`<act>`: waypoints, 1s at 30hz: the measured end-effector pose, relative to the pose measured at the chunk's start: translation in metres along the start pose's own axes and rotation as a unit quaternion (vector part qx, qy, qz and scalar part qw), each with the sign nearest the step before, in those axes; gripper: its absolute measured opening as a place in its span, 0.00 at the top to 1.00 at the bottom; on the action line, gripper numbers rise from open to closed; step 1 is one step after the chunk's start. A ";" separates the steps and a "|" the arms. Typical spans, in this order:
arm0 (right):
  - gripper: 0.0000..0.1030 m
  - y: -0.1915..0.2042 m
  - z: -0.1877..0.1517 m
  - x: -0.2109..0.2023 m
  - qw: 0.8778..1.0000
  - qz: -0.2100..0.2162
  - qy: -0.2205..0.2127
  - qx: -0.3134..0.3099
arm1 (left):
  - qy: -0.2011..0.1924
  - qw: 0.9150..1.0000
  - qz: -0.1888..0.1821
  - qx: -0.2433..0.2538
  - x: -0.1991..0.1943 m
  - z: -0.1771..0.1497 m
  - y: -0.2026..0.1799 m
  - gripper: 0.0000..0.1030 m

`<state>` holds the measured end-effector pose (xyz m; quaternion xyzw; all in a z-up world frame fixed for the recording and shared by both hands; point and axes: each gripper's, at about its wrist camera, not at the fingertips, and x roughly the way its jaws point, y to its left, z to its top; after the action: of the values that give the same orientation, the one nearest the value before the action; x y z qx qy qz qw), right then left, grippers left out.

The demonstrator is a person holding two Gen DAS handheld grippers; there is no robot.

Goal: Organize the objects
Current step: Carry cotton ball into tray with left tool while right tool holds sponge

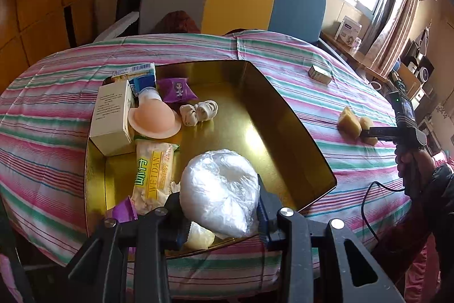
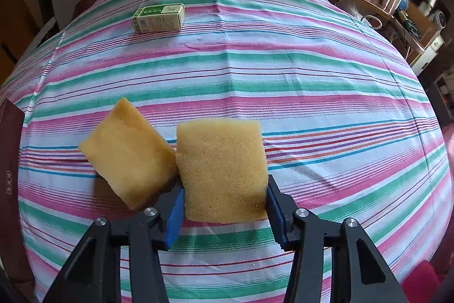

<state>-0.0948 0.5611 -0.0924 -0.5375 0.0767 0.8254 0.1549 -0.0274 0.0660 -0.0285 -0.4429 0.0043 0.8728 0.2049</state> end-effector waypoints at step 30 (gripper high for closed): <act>0.51 0.002 -0.002 -0.003 1.000 -0.002 0.001 -0.008 | 0.008 0.993 -0.079 -0.086 0.022 0.080 0.036 0.64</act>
<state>-0.0926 0.5578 -0.0911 -0.5399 0.0691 0.8250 0.1520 -0.1136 0.0560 -0.0028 -0.4650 -0.1041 0.8473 0.2348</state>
